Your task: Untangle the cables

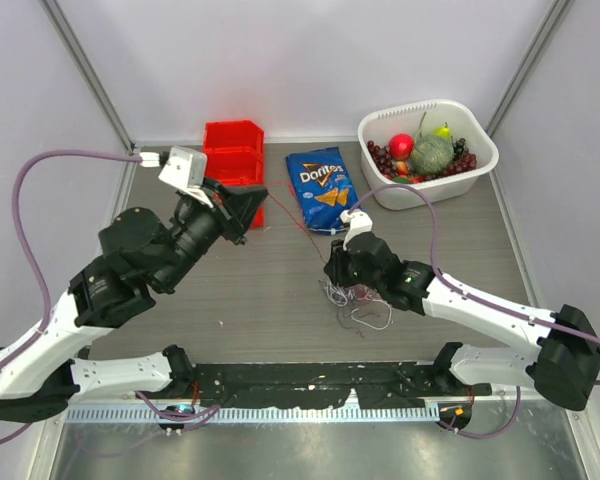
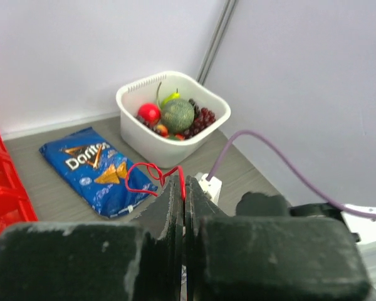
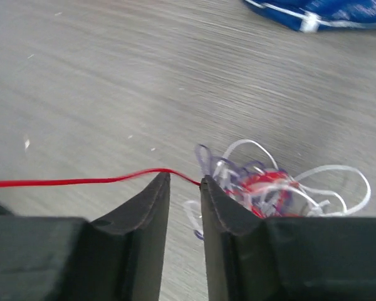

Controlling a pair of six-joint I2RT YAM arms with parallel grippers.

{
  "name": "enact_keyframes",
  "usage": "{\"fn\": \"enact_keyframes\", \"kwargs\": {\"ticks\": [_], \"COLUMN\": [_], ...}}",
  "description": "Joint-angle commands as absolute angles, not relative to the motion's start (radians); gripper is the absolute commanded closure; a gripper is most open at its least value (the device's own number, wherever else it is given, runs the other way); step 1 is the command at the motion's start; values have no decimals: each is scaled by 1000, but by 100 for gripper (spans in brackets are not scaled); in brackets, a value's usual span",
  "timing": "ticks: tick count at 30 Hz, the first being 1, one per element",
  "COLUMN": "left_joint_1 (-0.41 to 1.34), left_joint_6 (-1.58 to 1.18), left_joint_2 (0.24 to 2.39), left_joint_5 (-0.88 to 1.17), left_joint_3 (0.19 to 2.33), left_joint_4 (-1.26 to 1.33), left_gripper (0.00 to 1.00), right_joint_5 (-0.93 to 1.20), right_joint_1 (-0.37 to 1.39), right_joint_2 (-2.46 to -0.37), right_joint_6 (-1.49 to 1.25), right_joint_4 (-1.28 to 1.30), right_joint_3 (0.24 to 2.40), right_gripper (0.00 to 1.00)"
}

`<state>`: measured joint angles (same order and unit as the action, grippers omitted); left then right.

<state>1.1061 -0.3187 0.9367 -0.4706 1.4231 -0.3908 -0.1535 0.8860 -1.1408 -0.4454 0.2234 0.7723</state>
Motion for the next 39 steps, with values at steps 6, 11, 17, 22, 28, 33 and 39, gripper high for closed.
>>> {"fn": "enact_keyframes", "kwargs": {"ticks": [6, 11, 17, 22, 28, 33, 39], "left_joint_1": [1111, 1109, 1111, 1109, 1111, 1109, 1108], "left_joint_6": [-140, -80, -87, -94, -98, -91, -129], "left_joint_2": [910, 908, 945, 974, 963, 951, 957], "left_joint_5": [-549, -603, -565, -563, -616, -780, -902], "left_joint_3": [1635, 1686, 1738, 1769, 1715, 1577, 1415], "left_joint_4": [-350, -322, -336, -354, -367, -385, -431], "left_gripper": [100, 100, 100, 100, 100, 100, 100], "right_joint_5": [-373, -393, -157, 110, 83, 153, 16], "right_joint_1": [833, 741, 739, 768, 785, 785, 769], "right_joint_2": [-1106, -1036, -942, -985, -1057, -1199, -1263], "right_joint_6": [-708, -779, -519, -377, -481, -629, -745], "right_joint_4": [129, 196, 127, 68, 18, -102, -78], "right_joint_3": [523, 453, 540, 656, 719, 643, 542], "right_gripper": [73, 73, 47, 32, 31, 45, 67]}}
